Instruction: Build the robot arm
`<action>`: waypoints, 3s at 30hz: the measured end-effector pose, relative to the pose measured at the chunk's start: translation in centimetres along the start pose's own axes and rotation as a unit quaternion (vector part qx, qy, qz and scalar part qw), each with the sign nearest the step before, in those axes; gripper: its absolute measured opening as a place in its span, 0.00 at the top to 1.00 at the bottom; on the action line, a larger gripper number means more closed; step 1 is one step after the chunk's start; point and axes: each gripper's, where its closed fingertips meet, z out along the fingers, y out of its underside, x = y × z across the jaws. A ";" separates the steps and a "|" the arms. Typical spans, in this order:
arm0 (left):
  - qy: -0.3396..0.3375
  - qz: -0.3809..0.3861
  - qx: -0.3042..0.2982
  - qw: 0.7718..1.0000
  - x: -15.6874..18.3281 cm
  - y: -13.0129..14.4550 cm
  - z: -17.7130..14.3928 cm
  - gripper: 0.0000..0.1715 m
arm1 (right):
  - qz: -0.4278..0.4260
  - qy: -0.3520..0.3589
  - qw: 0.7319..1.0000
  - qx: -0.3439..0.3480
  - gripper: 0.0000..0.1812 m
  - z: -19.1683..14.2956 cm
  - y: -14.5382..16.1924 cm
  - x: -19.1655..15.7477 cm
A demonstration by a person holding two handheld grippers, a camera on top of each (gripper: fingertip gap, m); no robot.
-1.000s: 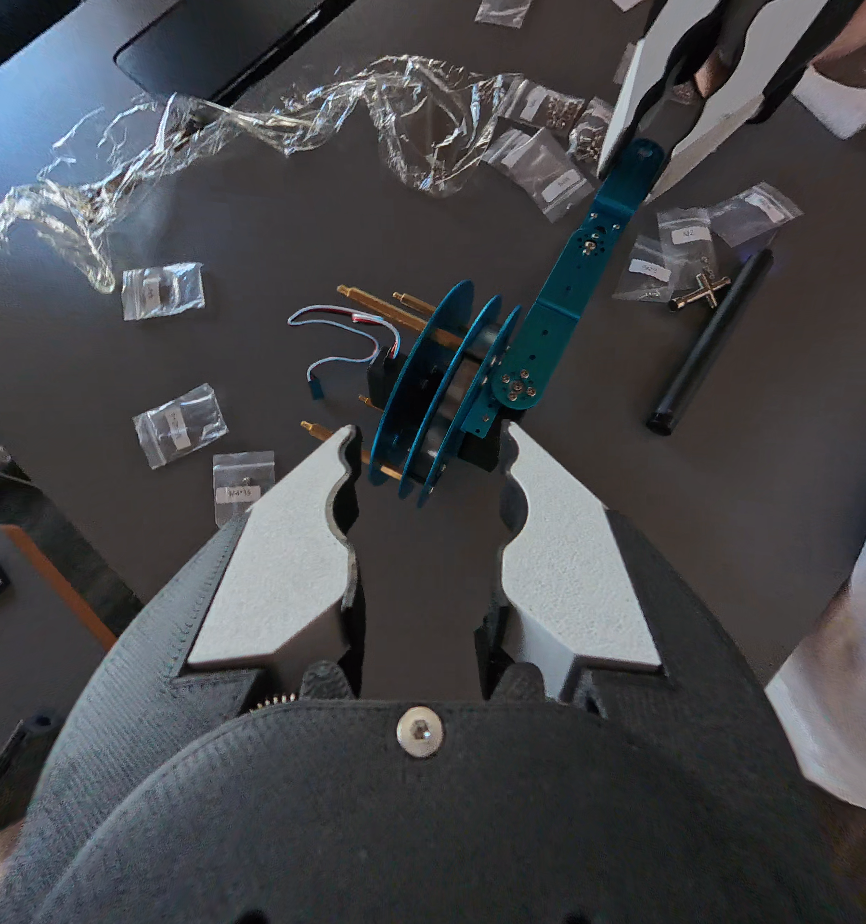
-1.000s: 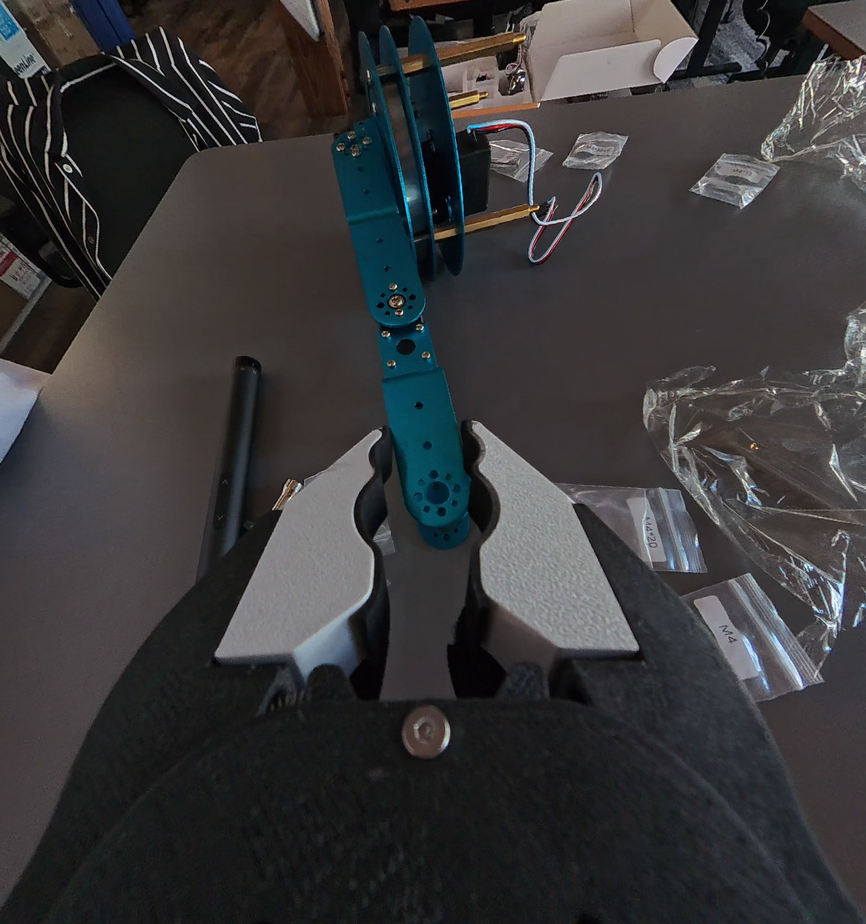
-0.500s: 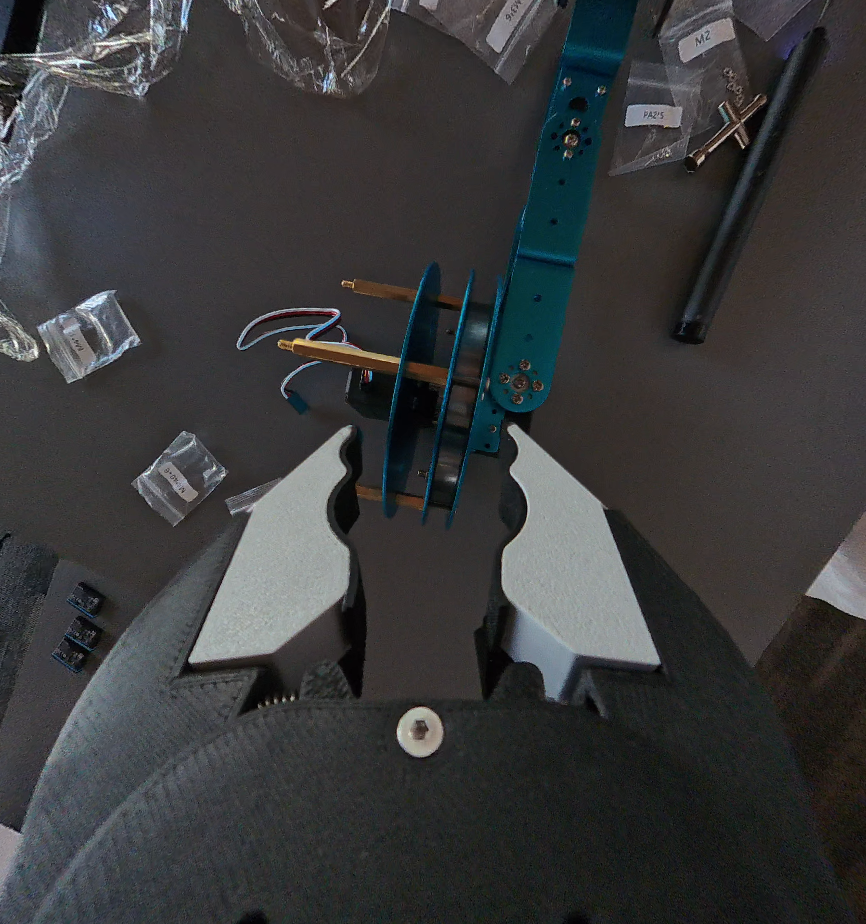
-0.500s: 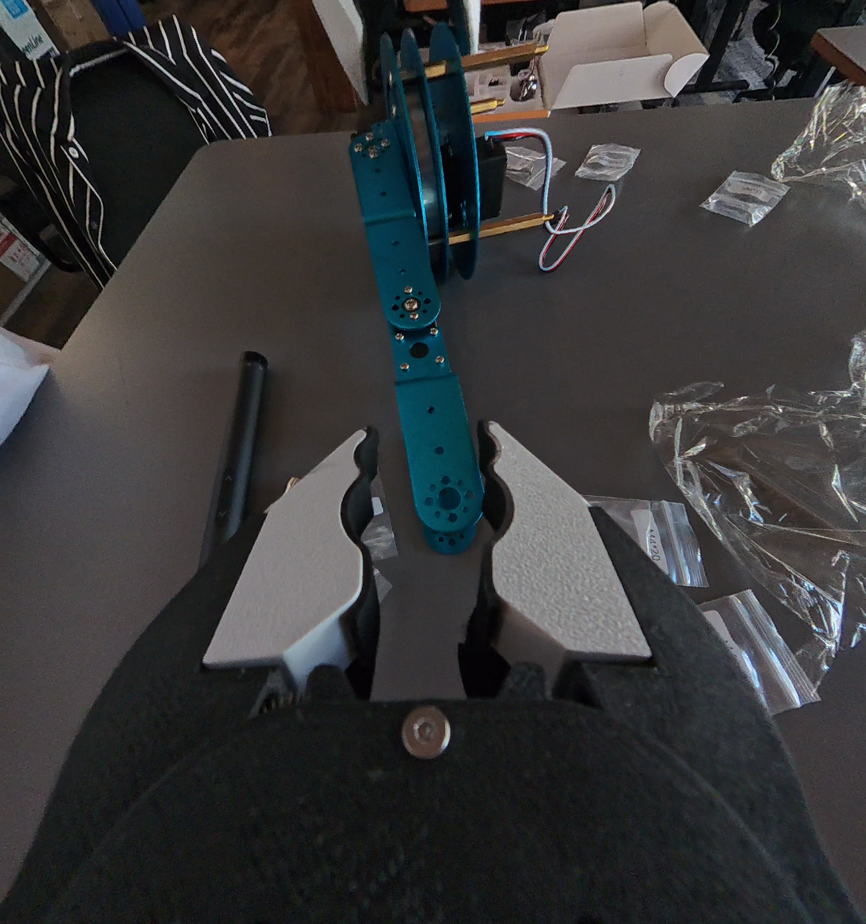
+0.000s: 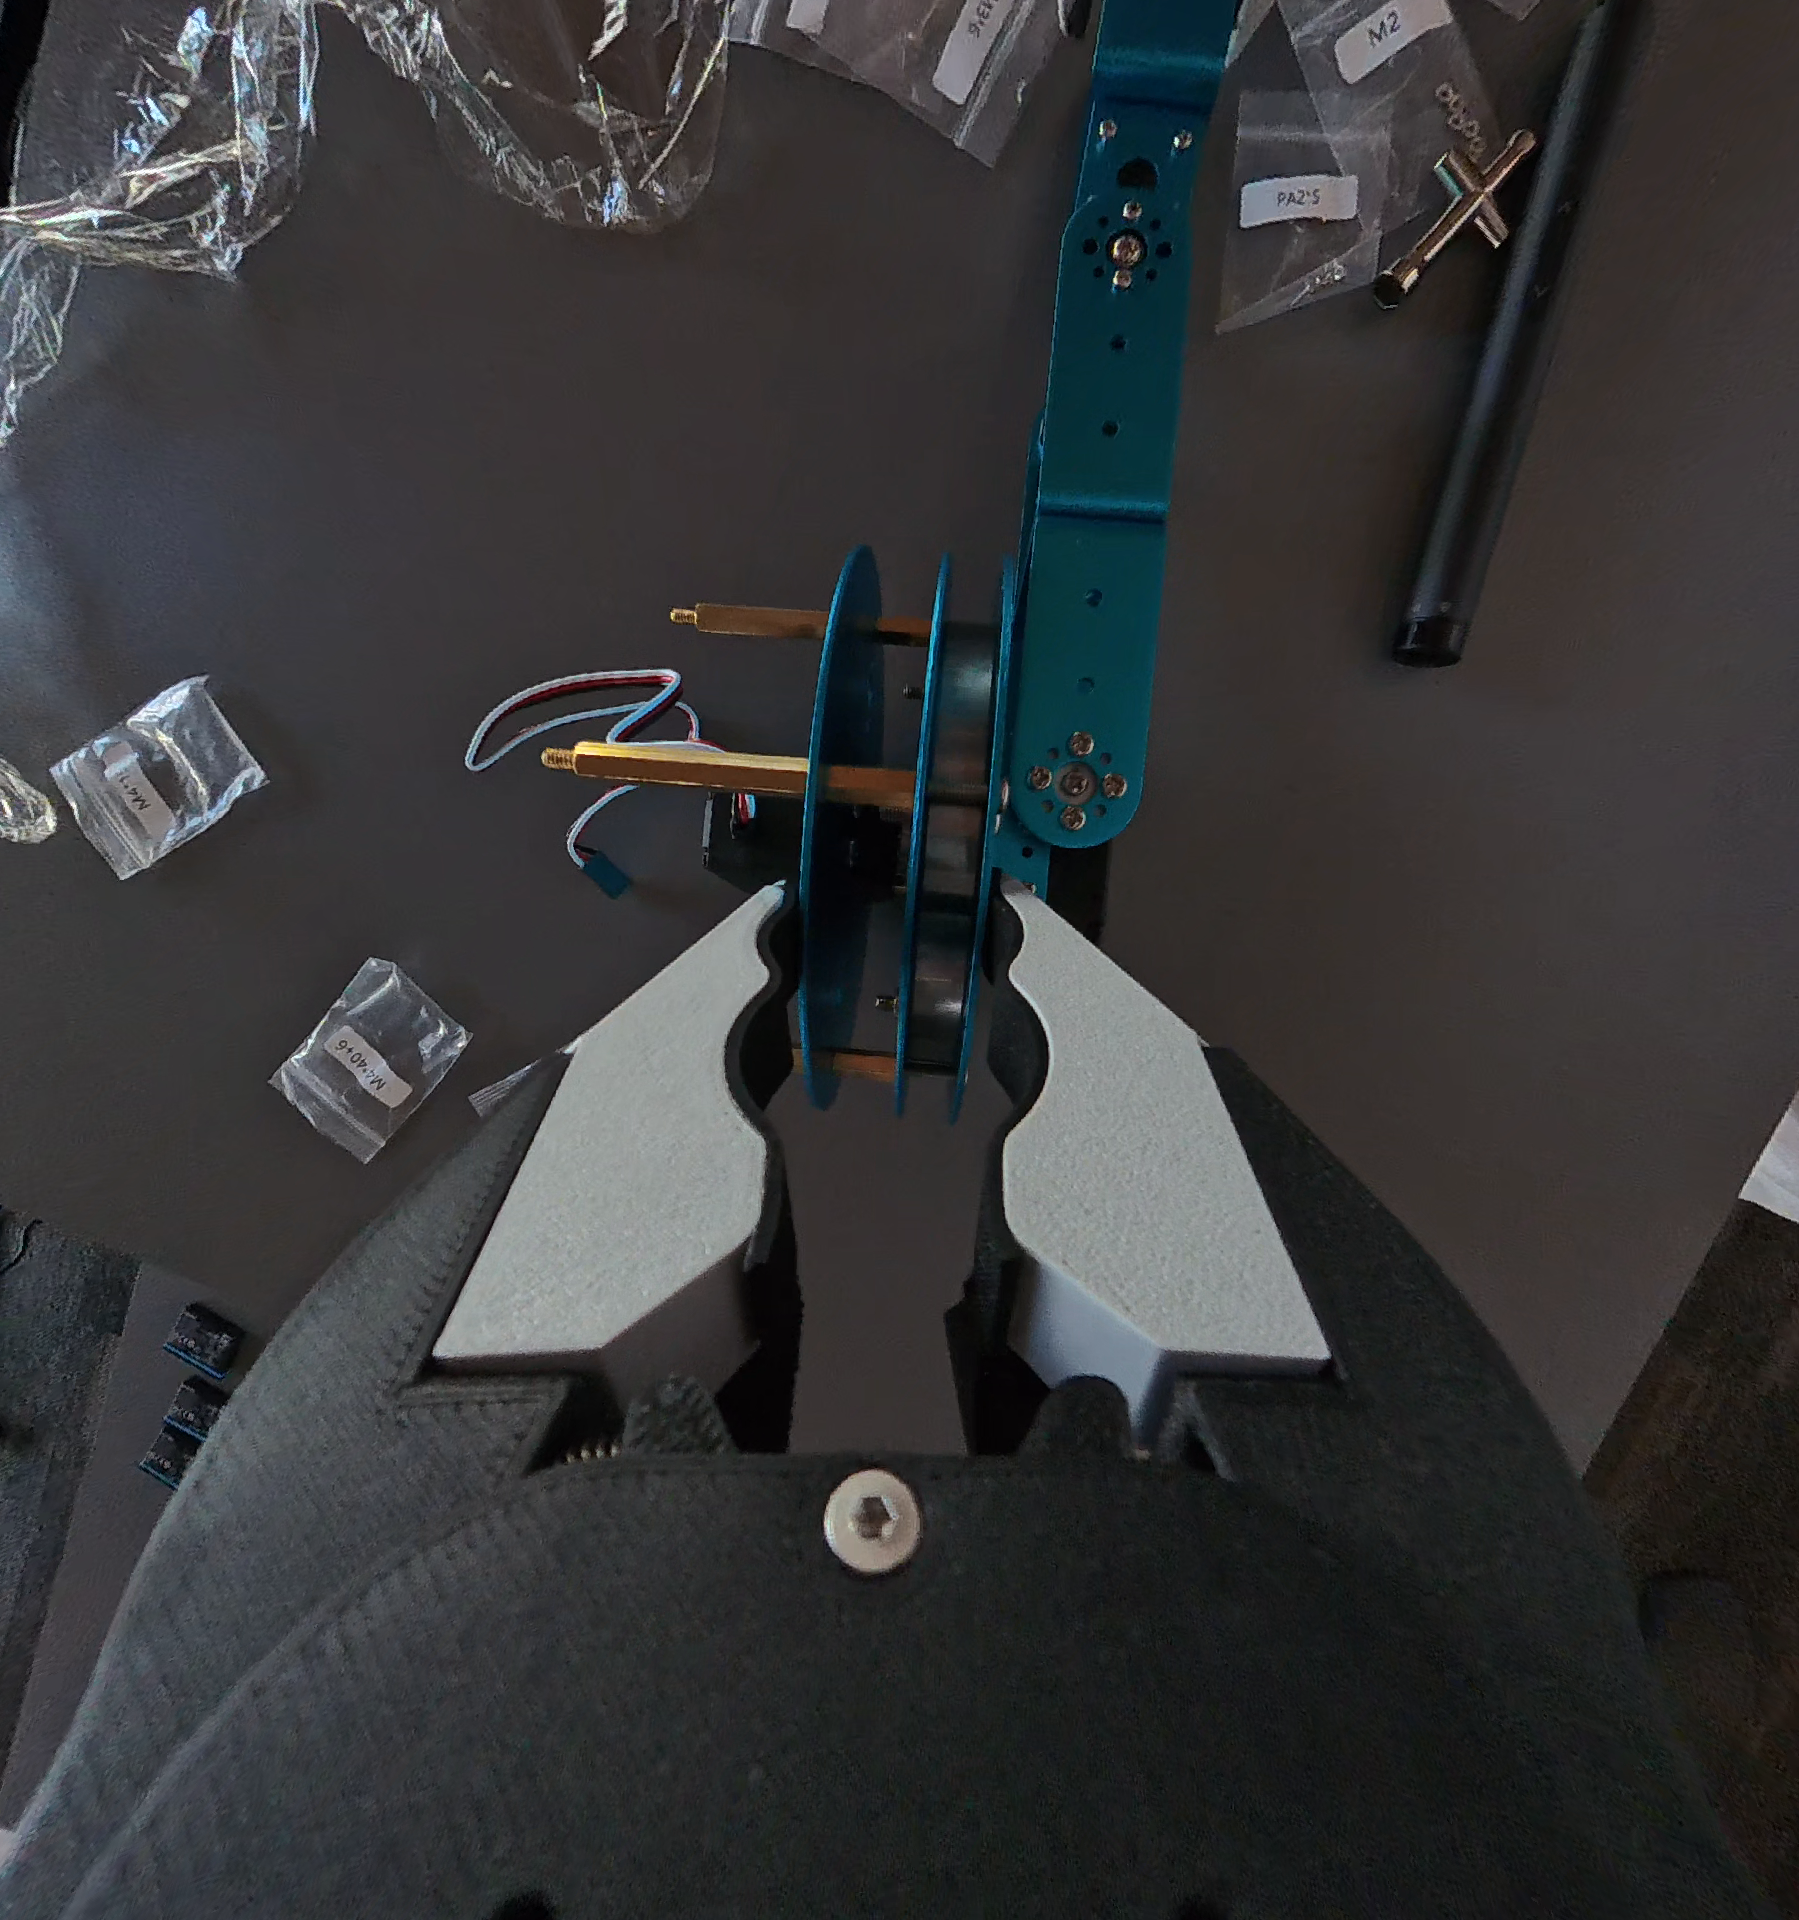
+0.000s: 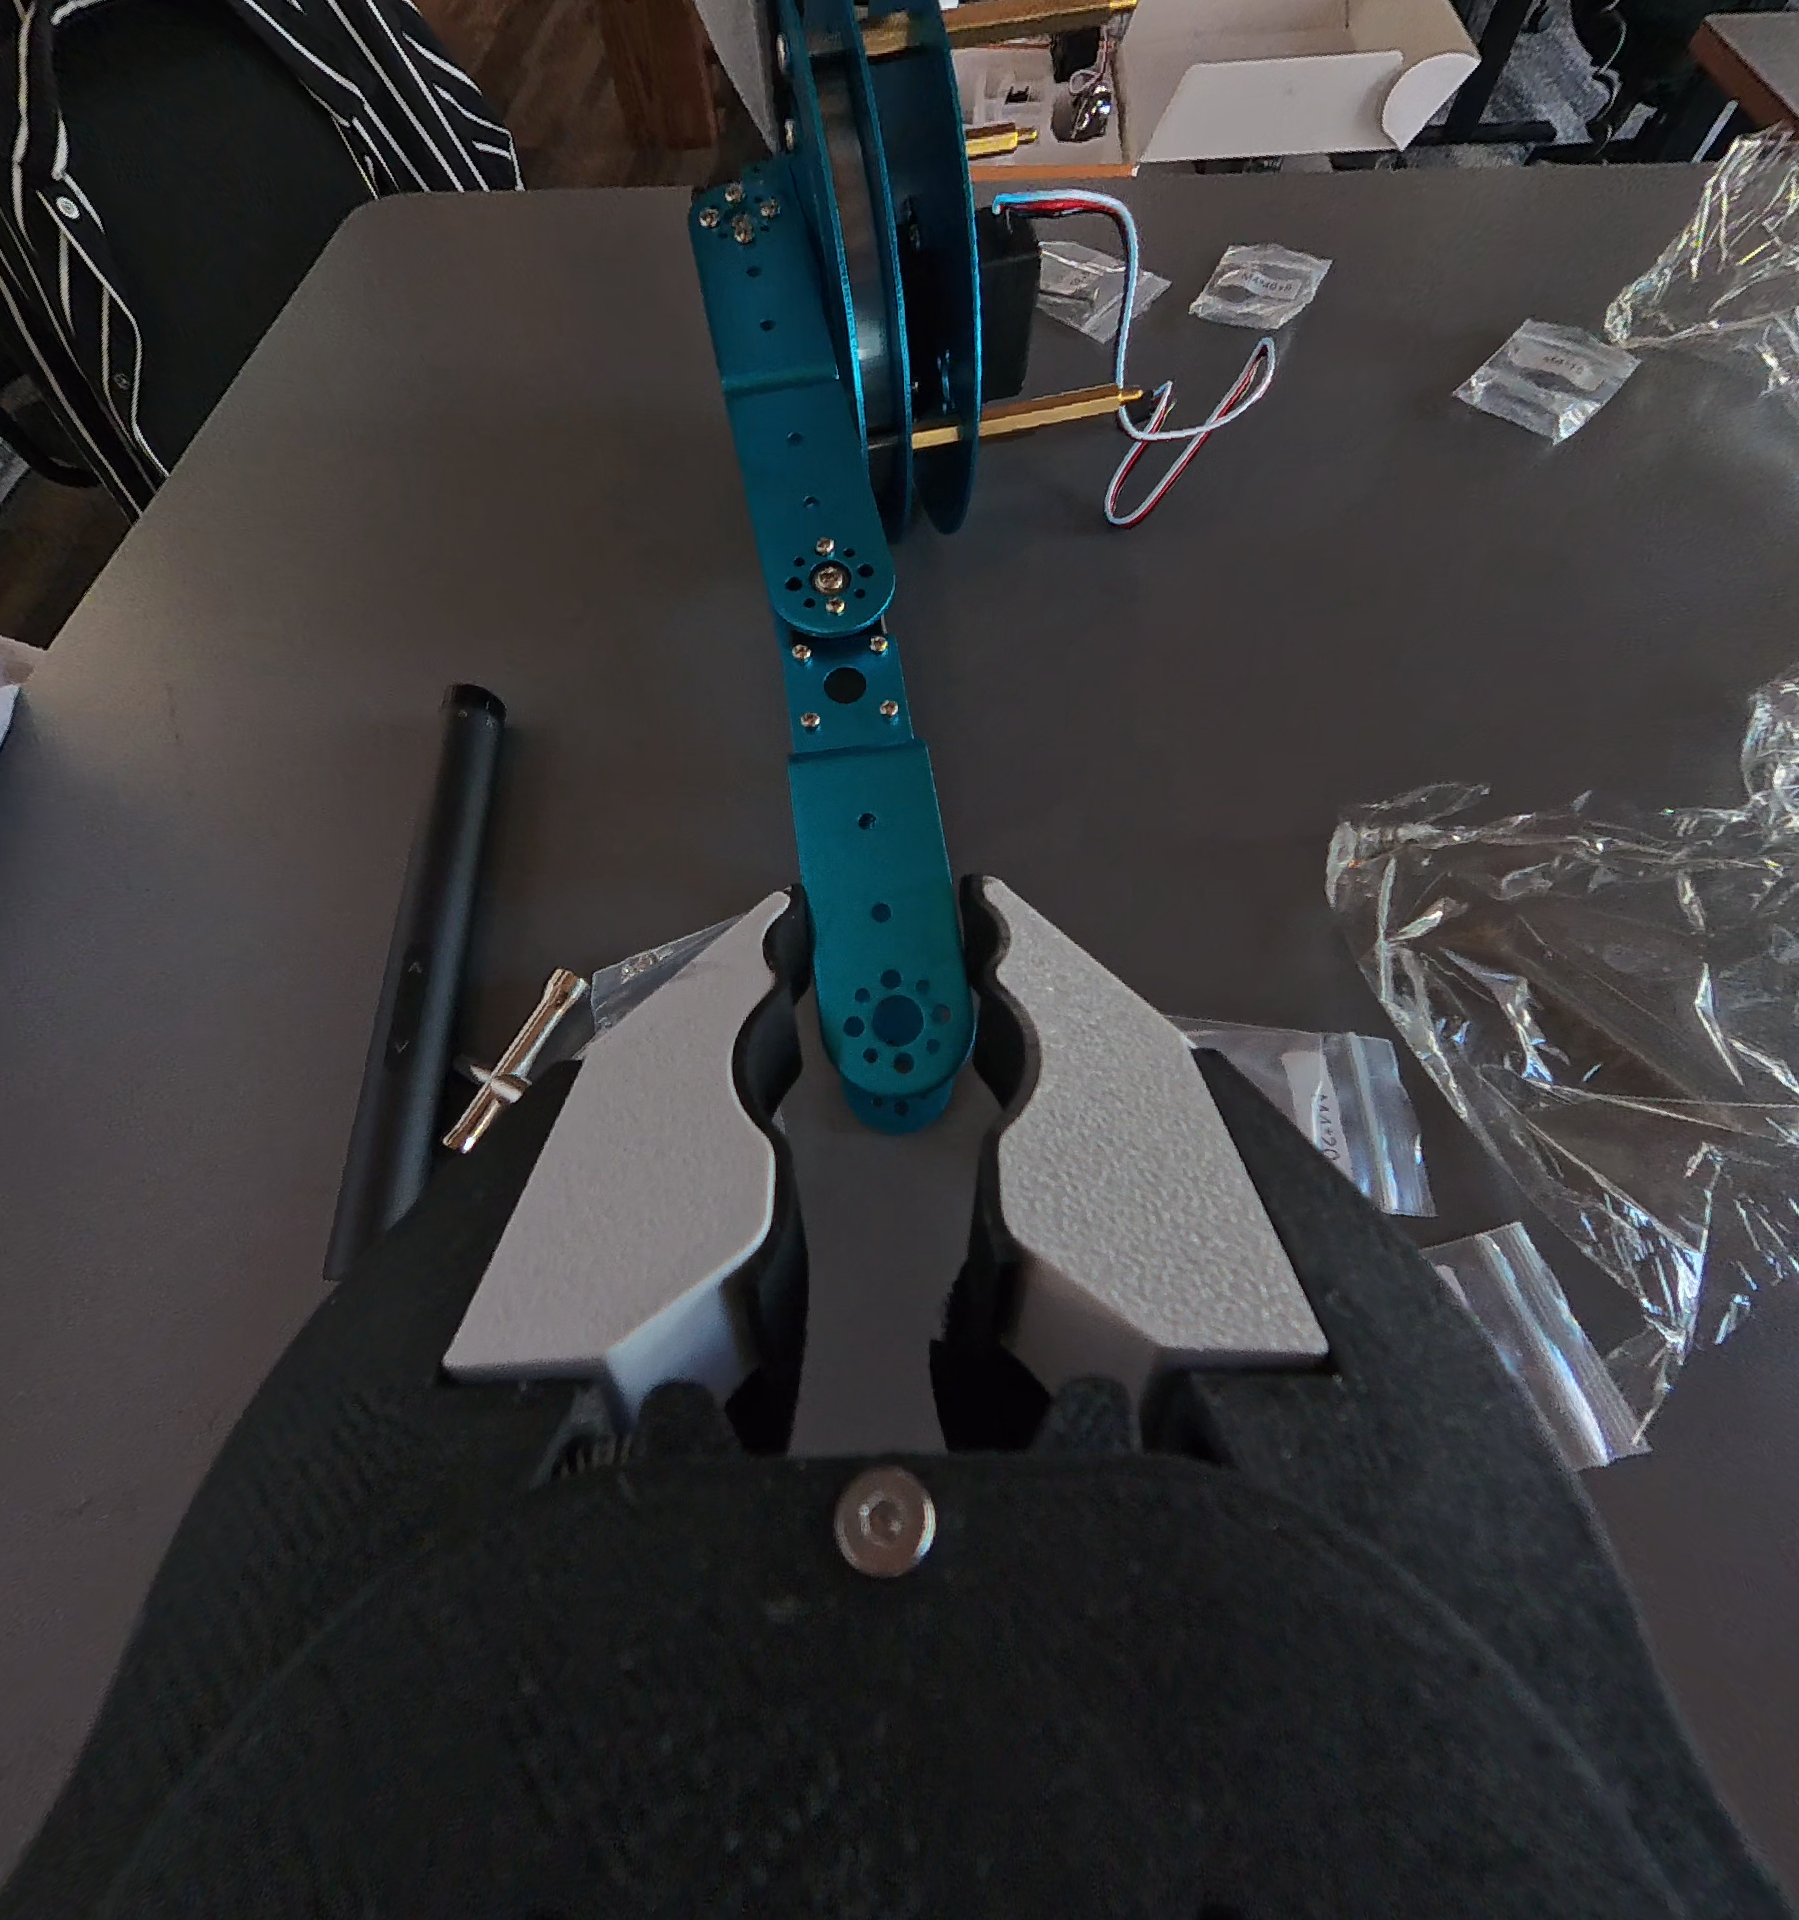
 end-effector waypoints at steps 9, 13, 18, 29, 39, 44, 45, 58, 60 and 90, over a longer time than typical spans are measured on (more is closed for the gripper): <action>0.004 0.012 -0.006 1.000 0.0 -0.2 0.0 0.81 | -0.002 -0.009 1.000 -0.005 0.84 0.0 0.3 0.0; 0.003 0.006 -0.003 1.000 0.0 -0.2 0.0 0.81 | -0.003 -0.002 1.000 0.002 0.82 -0.3 -0.1 0.1; 0.004 0.006 -0.010 1.000 0.3 -0.2 0.1 0.76 | -0.008 0.000 1.000 0.001 0.78 -0.3 -0.3 0.0; 0.005 0.013 -0.050 0.999 0.1 0.0 0.1 0.81 | -0.025 0.010 0.999 -0.023 0.73 0.5 -1.0 -0.5; -0.003 0.015 -0.040 0.999 0.2 -0.1 -0.6 0.78 | -0.049 0.045 0.996 -0.057 0.69 0.1 -2.3 -0.7; 0.013 0.011 -0.017 1.000 0.5 -1.0 -1.3 0.75 | -0.036 0.012 0.999 -0.029 0.69 -0.3 -3.6 -1.0; 0.016 0.010 -0.021 1.000 0.5 -1.0 -1.1 0.74 | -0.032 0.003 0.999 -0.034 0.69 0.0 -3.8 -1.1; 0.005 0.031 -0.005 0.999 0.6 -0.4 0.7 0.81 | -0.075 0.041 0.984 -0.154 0.86 4.4 -2.5 -0.8; -0.007 0.035 0.007 0.999 0.8 -0.2 0.5 0.81 | -0.092 0.056 0.981 -0.163 0.86 4.6 -2.7 -0.8; -0.338 0.115 0.052 0.933 6.0 4.3 0.3 0.80 | -0.380 0.233 0.883 -0.147 0.81 7.3 -2.7 -3.5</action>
